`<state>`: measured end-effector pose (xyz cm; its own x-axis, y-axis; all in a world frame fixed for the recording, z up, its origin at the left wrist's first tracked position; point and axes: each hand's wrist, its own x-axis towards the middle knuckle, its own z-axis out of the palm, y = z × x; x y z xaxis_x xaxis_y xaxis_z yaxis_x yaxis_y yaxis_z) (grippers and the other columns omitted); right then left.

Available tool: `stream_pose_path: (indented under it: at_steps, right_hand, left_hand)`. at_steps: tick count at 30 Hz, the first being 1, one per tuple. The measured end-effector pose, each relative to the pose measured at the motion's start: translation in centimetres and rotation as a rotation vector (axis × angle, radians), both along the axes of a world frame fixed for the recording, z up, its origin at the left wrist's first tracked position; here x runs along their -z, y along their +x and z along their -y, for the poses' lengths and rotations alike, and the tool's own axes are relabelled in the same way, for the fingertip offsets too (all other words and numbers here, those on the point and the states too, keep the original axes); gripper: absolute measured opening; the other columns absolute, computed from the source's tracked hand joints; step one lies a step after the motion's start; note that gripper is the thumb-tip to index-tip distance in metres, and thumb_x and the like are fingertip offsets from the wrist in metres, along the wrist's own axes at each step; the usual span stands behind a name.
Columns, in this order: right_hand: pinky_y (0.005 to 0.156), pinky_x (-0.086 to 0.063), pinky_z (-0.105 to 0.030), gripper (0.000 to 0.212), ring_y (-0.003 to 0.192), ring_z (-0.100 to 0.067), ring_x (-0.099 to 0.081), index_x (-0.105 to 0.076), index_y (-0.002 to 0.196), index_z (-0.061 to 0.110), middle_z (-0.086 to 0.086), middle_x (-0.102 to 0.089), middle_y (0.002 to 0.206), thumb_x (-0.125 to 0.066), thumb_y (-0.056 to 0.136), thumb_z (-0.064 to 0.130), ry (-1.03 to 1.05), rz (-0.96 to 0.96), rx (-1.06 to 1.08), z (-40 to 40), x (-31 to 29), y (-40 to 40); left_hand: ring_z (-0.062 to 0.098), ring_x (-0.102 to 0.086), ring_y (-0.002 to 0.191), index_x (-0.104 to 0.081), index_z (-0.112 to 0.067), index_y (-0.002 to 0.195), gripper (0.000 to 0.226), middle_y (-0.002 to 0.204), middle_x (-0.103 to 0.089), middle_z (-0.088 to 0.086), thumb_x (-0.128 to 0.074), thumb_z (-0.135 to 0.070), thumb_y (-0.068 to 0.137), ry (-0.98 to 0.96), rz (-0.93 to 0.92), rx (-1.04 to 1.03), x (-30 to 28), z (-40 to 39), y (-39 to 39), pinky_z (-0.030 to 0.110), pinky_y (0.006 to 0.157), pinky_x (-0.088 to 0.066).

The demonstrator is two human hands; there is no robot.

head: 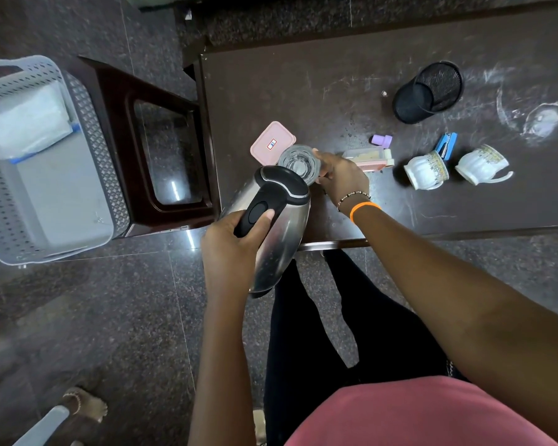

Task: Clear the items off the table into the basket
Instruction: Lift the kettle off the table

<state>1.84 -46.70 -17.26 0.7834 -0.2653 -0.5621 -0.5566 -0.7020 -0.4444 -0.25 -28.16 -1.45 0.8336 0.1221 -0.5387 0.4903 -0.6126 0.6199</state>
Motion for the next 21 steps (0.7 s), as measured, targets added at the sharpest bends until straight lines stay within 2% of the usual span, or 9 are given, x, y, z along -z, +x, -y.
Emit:
stream_pose_path:
  at_steps: [4,8,18,21]
  right_hand:
    - [0.088,-0.051,-0.042,0.050,0.108,-0.035,-0.060,-0.049,0.129,0.034,-0.012,-0.066,0.118,-0.060,0.083,0.017,0.004,0.008,-0.012,0.07,-0.11,0.00]
    - [0.087,-0.050,-0.043,0.048,0.108,-0.036,-0.059,-0.050,0.129,0.032,-0.012,-0.065,0.119,-0.060,0.084,0.019,-0.010,0.009,-0.030,0.00,-0.15,0.05]
    - [0.086,-0.050,-0.043,0.044,0.106,-0.037,-0.059,-0.052,0.126,0.035,-0.014,-0.066,0.116,-0.055,0.085,0.019,-0.007,0.002,0.015,-0.09,-0.15,0.01]
    - [0.086,-0.050,-0.042,0.044,0.107,-0.037,-0.059,-0.051,0.127,0.035,-0.013,-0.066,0.117,-0.055,0.086,0.019,-0.001,0.002,0.023,-0.12,-0.08,-0.02]
  left_hand:
    - [0.013,-0.047,0.052,-0.064,-0.016,0.062,0.029,0.058,-0.061,0.015,-0.068,-0.037,0.081,-0.007,-0.009,-0.007,-0.08,-0.06,0.01,0.015,0.046,-0.035]
    - [0.017,-0.047,0.054,-0.062,-0.006,0.065,0.037,0.065,-0.060,0.026,-0.067,-0.039,0.081,0.013,-0.013,0.017,-0.18,-0.13,-0.05,0.026,0.050,-0.036]
    - [0.016,-0.047,0.053,-0.058,-0.013,0.056,0.037,0.061,-0.061,0.021,-0.067,-0.039,0.081,0.007,-0.016,-0.018,-0.67,-0.08,-0.16,0.027,0.052,-0.039]
    - [0.014,-0.049,0.053,-0.059,-0.017,0.056,0.034,0.057,-0.060,0.016,-0.067,-0.039,0.081,-0.002,-0.022,-0.039,-0.71,-0.04,-0.14,0.021,0.051,-0.040]
